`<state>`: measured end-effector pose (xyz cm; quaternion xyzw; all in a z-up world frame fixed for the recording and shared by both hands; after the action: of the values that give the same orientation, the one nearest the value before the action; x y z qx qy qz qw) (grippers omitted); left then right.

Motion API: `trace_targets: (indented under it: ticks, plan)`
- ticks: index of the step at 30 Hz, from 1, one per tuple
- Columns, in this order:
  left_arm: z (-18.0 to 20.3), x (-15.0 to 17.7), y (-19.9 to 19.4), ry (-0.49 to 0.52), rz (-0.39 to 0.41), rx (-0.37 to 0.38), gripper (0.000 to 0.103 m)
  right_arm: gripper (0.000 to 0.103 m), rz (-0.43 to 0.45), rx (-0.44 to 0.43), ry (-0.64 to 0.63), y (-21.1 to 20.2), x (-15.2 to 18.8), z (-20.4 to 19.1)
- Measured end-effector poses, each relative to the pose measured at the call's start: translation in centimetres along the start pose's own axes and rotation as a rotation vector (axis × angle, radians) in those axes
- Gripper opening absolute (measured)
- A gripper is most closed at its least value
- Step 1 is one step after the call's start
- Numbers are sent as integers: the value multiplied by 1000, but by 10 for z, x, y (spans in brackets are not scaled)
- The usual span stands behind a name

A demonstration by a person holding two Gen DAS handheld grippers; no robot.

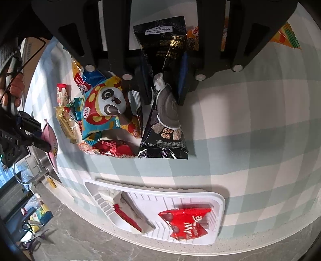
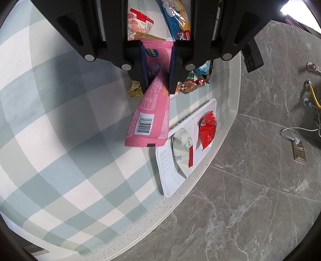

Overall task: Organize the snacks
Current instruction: 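Lift the black bag and pink bar and carry them toward the tray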

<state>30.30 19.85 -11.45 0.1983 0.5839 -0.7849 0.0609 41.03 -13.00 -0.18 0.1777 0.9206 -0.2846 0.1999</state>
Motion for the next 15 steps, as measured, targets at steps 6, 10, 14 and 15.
trace_targets:
  ticks: [6,10,14,15]
  plan:
    - [-15,5,-7,-89,34,93,15,22,-3,-7,0,0,0,0]
    - [-22,7,-17,-138,62,152,15,22,-4,-20,0,-1,0,-1]
    - [-28,3,-30,-180,98,206,15,22,-10,-39,-12,-1,-1,-6]
    - [-28,2,-33,-183,103,214,15,22,-11,-47,-14,-2,-1,-8]
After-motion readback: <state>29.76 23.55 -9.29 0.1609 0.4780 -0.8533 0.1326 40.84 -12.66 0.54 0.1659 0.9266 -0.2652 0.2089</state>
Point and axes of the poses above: each gripper's, at about its wrist camera, not at the fingertips, and y roughly the way its jaws point, z to its right, x to its underside, the point moved 2 cm from there along y, roughly the way its jaws point, and after that the axes turned 9 degrees about y, right-handed, at the moved point
